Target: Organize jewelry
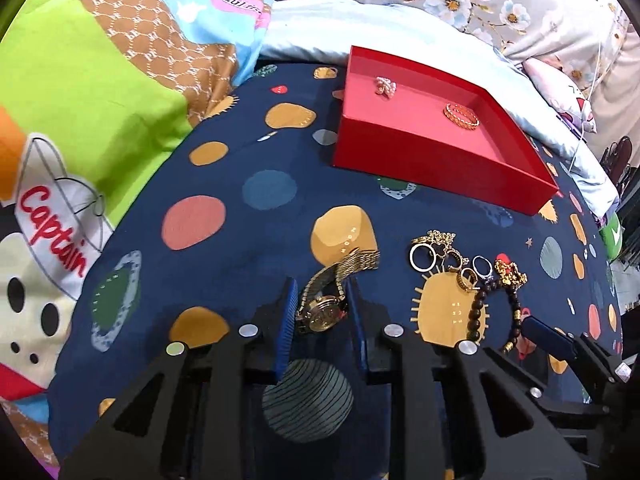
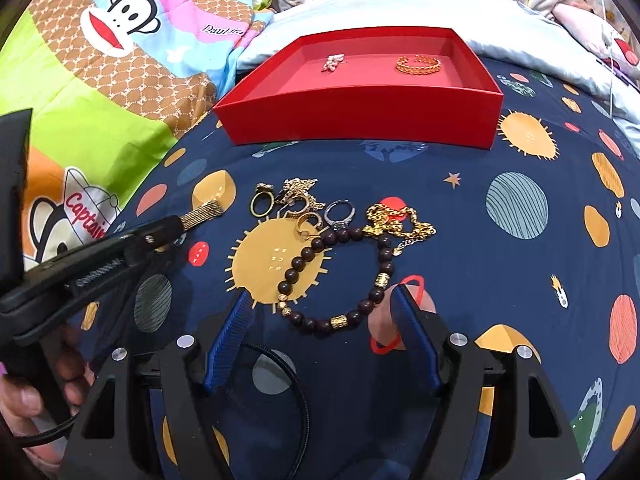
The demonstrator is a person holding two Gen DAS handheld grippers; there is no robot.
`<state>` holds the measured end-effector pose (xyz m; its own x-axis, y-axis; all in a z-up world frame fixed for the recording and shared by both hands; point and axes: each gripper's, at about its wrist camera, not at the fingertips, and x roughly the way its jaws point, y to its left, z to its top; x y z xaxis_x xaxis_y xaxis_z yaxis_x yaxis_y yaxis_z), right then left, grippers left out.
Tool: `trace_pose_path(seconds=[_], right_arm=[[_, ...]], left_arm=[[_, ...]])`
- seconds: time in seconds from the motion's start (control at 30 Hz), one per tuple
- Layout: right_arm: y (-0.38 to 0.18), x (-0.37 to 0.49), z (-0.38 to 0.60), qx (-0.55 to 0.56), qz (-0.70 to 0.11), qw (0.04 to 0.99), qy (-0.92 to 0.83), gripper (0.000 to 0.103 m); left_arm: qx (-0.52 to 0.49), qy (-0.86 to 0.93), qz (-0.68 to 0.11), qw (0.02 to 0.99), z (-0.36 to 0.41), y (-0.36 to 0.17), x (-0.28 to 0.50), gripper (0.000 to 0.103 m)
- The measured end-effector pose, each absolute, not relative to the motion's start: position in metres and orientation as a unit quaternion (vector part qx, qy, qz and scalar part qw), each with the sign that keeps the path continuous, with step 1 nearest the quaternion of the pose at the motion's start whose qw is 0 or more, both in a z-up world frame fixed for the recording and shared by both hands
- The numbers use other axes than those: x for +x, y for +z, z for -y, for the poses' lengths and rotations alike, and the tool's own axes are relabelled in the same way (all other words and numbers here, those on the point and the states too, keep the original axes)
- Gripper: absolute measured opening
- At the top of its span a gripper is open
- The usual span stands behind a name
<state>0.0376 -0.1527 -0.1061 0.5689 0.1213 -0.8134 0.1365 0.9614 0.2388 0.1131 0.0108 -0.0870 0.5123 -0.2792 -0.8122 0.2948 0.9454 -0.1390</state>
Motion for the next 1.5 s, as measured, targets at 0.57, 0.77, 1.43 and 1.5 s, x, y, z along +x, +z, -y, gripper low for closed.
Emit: trace_pose_path(seconds=[0.57, 0.77, 1.43, 1.5], right_arm=[[-0.109, 0.037, 0.136, 0.063, -0.447, 0.892, -0.032, 0.007], [-0.107, 0.032, 0.143, 0.094, -0.455, 0.885, -0.018, 0.007], [-0.05, 0.007, 0.166, 0.138, -0.406, 0.904, -0.003, 0.007], [-0.047, 0.005, 0.167, 0.14, -0.401, 0.905, -0.003, 0.007]], left_arm=[[0.001, -0.172, -0.474, 0.864, -0.017, -0.085, 0.096, 0.024], [-0.005, -0.178, -0.478, 0.86, -0.015, -0.085, 0.092, 0.024], [-0.003, -0.189, -0.447, 0.874, -0.006, -0.046, 0.082, 0.006], [-0.001, -0.187, -0.445, 0.876, -0.004, -0.043, 0.083, 0.006]])
